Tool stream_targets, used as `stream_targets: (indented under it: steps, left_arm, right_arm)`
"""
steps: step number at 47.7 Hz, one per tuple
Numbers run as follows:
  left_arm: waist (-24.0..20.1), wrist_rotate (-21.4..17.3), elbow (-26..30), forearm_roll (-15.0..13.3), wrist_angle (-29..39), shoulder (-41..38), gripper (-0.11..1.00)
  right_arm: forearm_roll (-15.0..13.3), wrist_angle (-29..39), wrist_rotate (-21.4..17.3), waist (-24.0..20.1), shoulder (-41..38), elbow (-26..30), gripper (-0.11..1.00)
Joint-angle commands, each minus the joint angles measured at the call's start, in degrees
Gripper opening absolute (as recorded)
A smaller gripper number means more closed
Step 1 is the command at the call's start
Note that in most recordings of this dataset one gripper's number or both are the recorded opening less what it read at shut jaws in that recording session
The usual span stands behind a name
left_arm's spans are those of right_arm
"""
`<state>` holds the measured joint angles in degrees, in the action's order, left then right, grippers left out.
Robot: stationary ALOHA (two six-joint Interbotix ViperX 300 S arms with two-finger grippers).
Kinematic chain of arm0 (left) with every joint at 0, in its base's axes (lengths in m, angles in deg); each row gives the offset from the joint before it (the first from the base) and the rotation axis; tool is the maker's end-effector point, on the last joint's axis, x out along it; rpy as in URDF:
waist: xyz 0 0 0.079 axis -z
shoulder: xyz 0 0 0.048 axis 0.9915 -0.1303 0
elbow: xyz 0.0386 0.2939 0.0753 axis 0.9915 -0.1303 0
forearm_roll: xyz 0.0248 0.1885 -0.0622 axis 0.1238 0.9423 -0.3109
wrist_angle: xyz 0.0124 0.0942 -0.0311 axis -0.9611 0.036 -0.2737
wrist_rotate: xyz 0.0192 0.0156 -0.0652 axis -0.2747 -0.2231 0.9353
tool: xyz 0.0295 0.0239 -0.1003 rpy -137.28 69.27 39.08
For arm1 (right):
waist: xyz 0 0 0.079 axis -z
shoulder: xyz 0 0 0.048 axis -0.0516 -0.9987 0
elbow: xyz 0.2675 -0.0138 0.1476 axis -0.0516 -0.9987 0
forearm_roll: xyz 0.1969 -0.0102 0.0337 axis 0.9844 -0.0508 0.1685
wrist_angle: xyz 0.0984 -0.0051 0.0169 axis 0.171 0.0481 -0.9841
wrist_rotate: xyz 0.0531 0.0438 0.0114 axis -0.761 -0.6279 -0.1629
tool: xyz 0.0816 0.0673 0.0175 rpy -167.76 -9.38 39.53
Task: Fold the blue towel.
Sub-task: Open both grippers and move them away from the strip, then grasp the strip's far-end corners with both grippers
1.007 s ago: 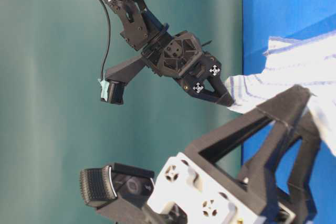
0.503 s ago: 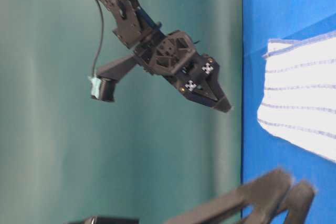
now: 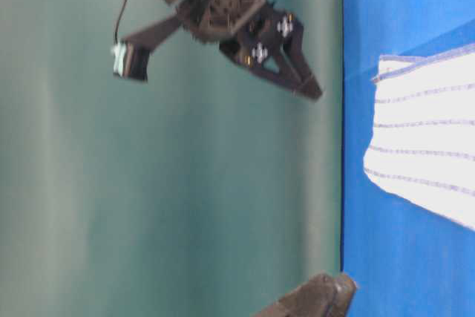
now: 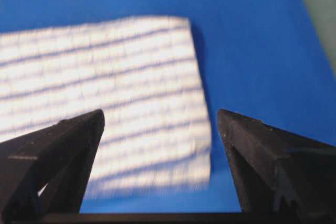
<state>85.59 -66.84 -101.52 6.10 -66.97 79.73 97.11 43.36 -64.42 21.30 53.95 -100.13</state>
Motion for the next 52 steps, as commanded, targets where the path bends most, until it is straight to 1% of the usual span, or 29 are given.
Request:
stream_targets:
  steps: [1,4,15,19,22,30,37,44,52]
  left_arm:
    - [-2.72,-3.25,1.14,0.18,0.97,0.88,0.77]
    - [-4.04,-5.63,1.41,0.18,1.67,0.79,0.77]
    - [-8.61,-15.29,1.85,0.18,1.58,0.79,0.77]
    - [-10.37,-18.63,2.64,0.18,1.23,0.35,0.77]
    - [-11.6,-20.39,3.43,0.18,1.05,-0.26,0.77]
    - [-13.62,-23.12,5.71,0.18,1.32,-2.2,0.77]
    - [-14.77,-24.43,6.94,0.18,1.32,-3.16,0.77]
    - [-16.96,-26.02,8.09,0.18,1.32,-5.01,0.77]
    - [-20.48,-31.55,11.16,0.18,1.14,-8.35,0.77]
  right_arm:
    - [1.05,-0.53,-0.09,0.09,3.34,-1.76,0.91]
    - [1.76,-0.53,-0.09,-0.18,5.19,-3.69,0.91]
    - [2.81,-2.37,-0.09,-1.49,9.93,-9.23,0.9]
    - [3.43,-2.64,-0.09,-2.37,10.55,-9.93,0.9]
    - [3.78,-2.64,-0.09,-3.16,10.55,-10.02,0.9]
    - [3.96,-2.64,-0.09,-3.78,10.46,-9.84,0.9]
    - [3.96,-3.43,-0.09,-3.78,10.2,-9.76,0.9]
    - [3.96,-3.52,-0.09,-2.9,9.32,-8.88,0.9]
    - [3.87,-3.96,0.0,-0.62,7.03,-6.94,0.9]
